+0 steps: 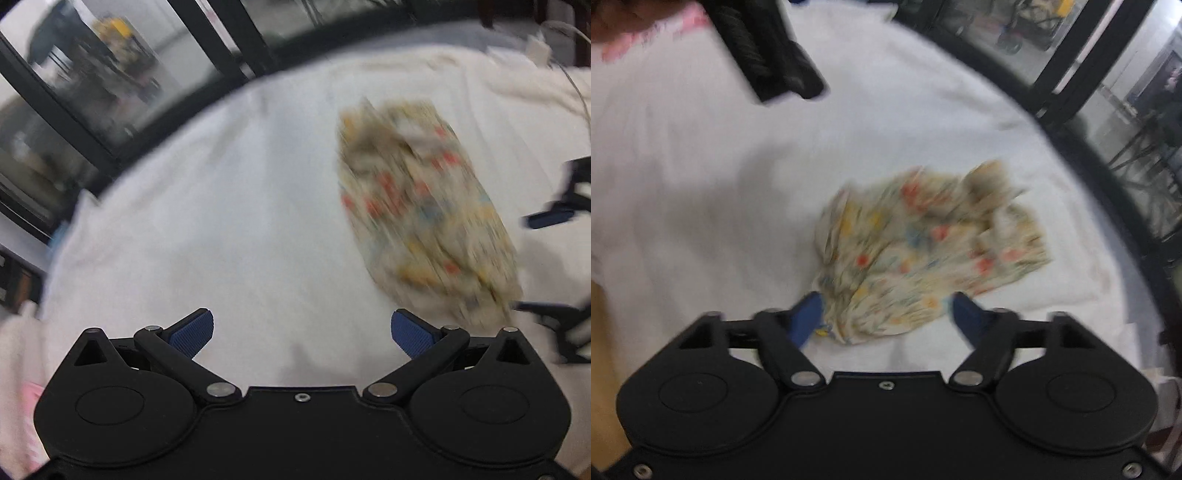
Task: Fold clothes
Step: 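Grasp the floral garment's yellow trim with the right gripper and lift it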
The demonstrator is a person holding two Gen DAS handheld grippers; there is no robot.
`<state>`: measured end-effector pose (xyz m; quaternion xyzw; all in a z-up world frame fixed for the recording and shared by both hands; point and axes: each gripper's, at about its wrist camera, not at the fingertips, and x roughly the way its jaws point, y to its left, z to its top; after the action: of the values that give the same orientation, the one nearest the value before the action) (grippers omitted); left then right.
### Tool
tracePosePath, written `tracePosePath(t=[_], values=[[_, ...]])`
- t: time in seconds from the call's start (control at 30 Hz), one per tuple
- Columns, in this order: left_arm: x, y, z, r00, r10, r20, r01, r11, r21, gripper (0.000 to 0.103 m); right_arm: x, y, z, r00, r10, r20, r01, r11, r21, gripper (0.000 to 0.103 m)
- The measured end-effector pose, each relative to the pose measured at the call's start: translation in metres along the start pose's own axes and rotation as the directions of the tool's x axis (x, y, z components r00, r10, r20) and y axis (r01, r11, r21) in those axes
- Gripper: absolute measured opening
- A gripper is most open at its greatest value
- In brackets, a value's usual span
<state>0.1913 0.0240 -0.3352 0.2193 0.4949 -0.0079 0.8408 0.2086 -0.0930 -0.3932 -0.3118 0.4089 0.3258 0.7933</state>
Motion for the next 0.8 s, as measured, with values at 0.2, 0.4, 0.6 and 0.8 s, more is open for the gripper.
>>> tracePosePath(t=[0.2, 0.4, 0.6, 0.8], values=[[-0.006, -0.017, -0.032, 0.999, -0.022, 0.038, 0.02, 0.998, 0.058, 0.103, 0.045, 0.035, -0.001, 0.994, 0.057, -0.094, -0.052, 0.997, 0.049, 0.003], [-0.026, -0.047, -0.043, 0.965, 0.032, 0.261, -0.077, 0.983, 0.165, 0.103, -0.028, -0.052, 0.007, 0.97, 0.186, 0.154, -0.241, 0.773, 0.587, 0.002], [-0.068, -0.055, -0.011, 0.885, 0.057, 0.463, -0.082, 0.996, 0.033, 0.103, -0.124, -0.112, 0.014, 0.869, 0.195, 0.455, -0.49, 0.478, 0.73, 0.003], [-0.104, -0.062, 0.017, 0.782, 0.043, 0.621, -0.105, 0.992, 0.063, 0.102, -0.19, -0.118, 0.026, 0.799, 0.203, 0.566, -0.591, 0.441, 0.675, 0.003]])
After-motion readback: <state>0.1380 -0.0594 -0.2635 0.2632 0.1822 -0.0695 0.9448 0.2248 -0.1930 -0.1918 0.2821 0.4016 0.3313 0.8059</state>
